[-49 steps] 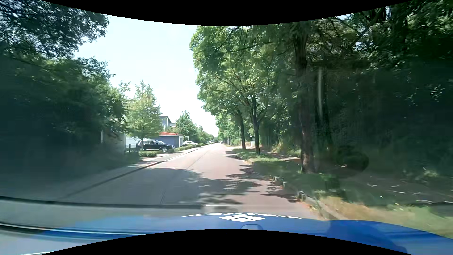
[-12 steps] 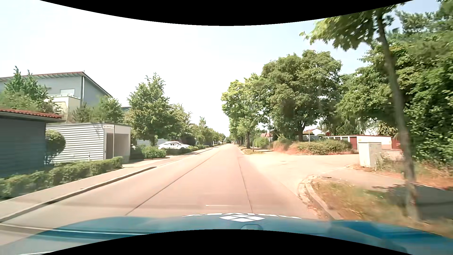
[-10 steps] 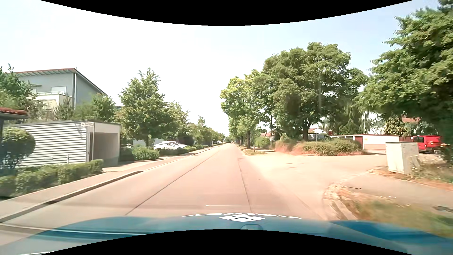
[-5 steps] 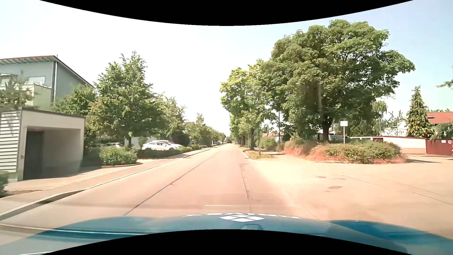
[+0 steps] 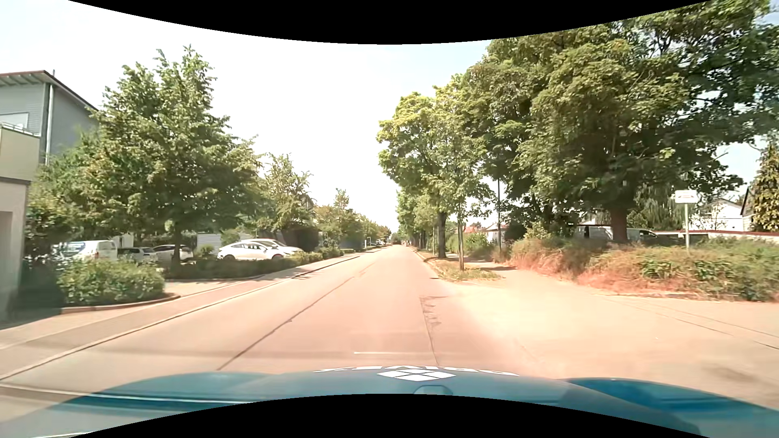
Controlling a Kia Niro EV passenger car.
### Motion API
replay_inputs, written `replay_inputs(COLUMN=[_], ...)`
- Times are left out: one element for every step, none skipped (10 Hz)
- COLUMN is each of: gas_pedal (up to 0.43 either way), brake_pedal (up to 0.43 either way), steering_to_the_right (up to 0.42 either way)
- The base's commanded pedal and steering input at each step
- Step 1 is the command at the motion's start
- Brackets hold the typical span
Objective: Follow the waypoints while adhering to traffic rules and regulations
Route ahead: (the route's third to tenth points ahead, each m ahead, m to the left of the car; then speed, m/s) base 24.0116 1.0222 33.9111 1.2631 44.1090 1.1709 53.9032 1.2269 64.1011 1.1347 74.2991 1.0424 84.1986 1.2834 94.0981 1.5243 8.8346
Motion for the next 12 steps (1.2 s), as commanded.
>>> replay_inputs(gas_pedal=[0.028, 0.028, 0.028, 0.028, 0.028, 0.028, 0.028, 0.028, 0.028, 0.028, 0.028, 0.028], brake_pedal=[0.000, 0.000, 0.000, 0.000, 0.000, 0.000, 0.000, 0.000, 0.000, 0.000, 0.000, 0.000], steering_to_the_right=[-0.008, -0.008, -0.009, -0.009, -0.003, 0.005, 0.008, 0.008, 0.008, 0.008, 0.008, 0.008])
